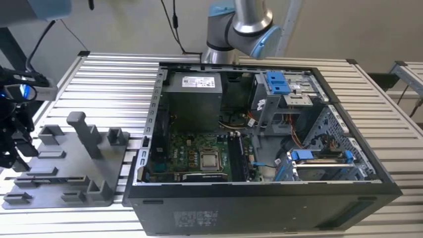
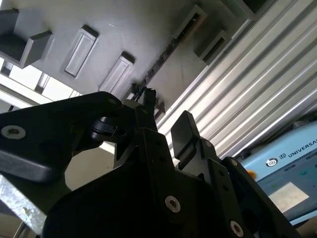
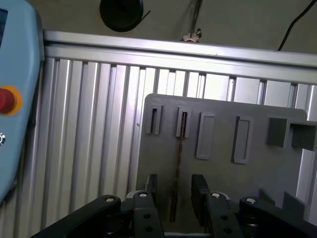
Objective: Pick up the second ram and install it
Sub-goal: 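Pick up the second ram and move it above second insertion slot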
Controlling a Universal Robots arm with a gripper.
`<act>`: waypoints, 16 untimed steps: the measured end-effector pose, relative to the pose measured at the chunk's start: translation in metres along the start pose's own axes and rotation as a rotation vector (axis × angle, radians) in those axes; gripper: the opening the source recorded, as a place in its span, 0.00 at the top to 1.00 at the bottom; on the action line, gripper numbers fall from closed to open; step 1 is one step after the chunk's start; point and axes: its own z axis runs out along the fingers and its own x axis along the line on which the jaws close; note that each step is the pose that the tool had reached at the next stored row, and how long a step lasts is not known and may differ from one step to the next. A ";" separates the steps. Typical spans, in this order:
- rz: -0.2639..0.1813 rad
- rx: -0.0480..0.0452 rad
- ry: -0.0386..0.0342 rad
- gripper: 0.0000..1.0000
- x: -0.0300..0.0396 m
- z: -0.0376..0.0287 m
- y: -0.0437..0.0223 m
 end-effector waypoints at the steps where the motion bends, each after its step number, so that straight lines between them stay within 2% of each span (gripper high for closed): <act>1: 0.000 0.0000 0.0002 0.58 0.0000 0.0003 0.0000; 16: 0.000 -0.0002 0.0032 0.58 -0.0002 0.0045 -0.0001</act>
